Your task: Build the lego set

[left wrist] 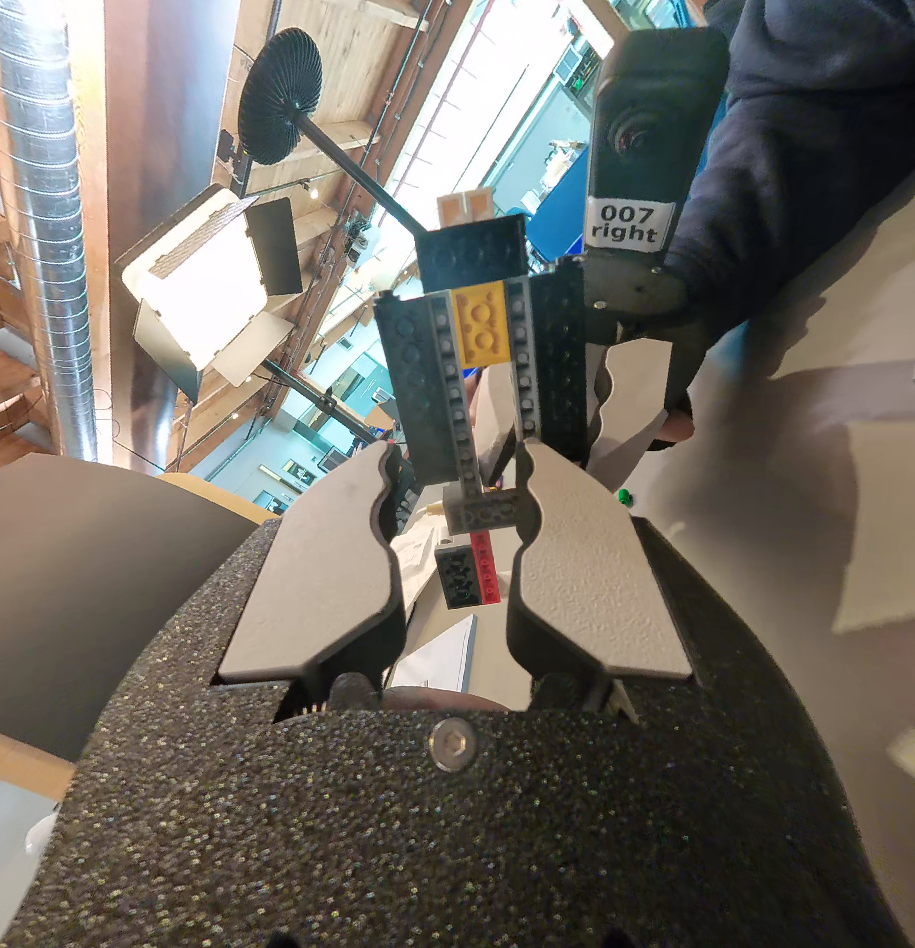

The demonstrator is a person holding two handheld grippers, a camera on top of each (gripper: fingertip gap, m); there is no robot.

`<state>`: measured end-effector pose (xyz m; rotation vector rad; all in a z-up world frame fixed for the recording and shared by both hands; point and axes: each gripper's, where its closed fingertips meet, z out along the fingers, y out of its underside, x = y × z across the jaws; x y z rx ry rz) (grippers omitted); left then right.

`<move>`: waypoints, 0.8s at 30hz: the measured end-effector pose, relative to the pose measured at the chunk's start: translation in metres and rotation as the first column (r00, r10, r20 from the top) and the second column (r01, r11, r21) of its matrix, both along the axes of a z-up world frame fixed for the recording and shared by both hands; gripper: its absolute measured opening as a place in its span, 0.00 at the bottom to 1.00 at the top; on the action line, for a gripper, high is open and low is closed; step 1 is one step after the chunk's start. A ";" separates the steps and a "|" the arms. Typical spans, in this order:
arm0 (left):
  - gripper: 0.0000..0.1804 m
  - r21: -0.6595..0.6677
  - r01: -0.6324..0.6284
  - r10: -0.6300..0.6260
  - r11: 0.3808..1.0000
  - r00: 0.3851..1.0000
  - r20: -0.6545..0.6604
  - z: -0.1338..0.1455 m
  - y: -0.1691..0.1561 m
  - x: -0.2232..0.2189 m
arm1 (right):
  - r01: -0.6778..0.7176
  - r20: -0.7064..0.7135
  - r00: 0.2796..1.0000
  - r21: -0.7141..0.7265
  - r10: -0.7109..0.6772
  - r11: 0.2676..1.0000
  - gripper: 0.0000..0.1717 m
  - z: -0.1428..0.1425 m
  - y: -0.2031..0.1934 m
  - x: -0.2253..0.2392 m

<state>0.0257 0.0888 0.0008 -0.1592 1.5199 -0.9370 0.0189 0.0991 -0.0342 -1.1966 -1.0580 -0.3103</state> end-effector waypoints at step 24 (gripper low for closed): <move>0.33 0.046 0.098 -0.082 0.994 0.961 -0.265 -0.032 -0.019 0.002 | -0.181 0.115 0.971 -0.219 0.209 0.959 0.18 -0.023 -0.017 -0.011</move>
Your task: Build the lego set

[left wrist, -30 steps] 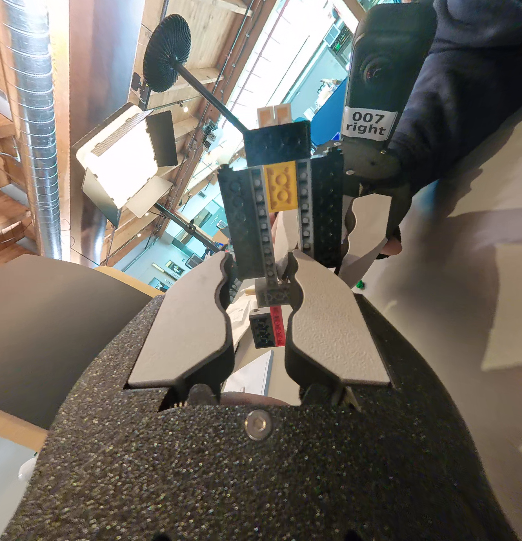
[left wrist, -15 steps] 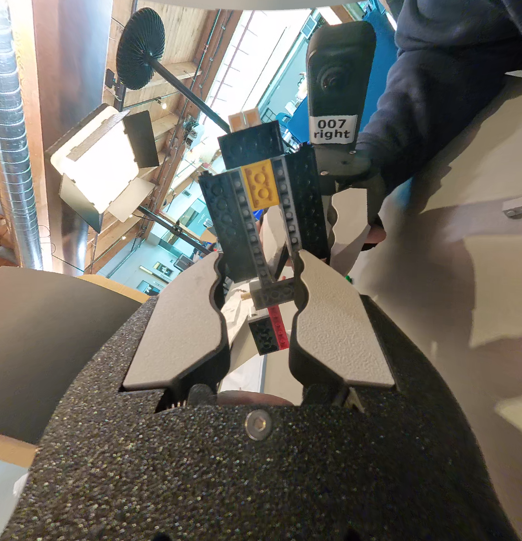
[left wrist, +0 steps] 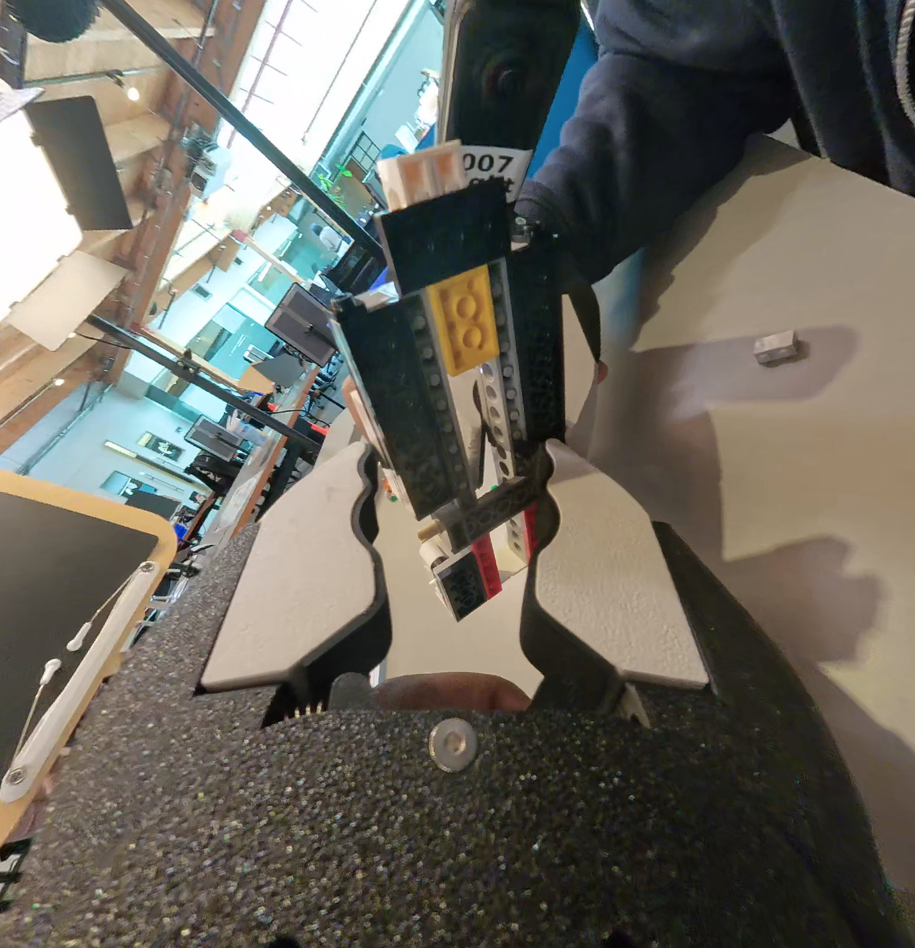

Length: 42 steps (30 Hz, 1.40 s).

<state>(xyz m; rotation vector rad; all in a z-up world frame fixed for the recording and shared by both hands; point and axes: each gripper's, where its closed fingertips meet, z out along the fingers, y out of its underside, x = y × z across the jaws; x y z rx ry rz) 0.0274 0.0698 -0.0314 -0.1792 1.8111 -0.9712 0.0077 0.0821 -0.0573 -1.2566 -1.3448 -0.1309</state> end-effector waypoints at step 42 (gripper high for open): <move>0.26 0.046 -0.263 0.237 0.964 0.922 0.307 0.027 0.012 0.009 | 0.207 0.326 0.863 0.469 -0.386 0.859 0.15 0.027 0.009 0.037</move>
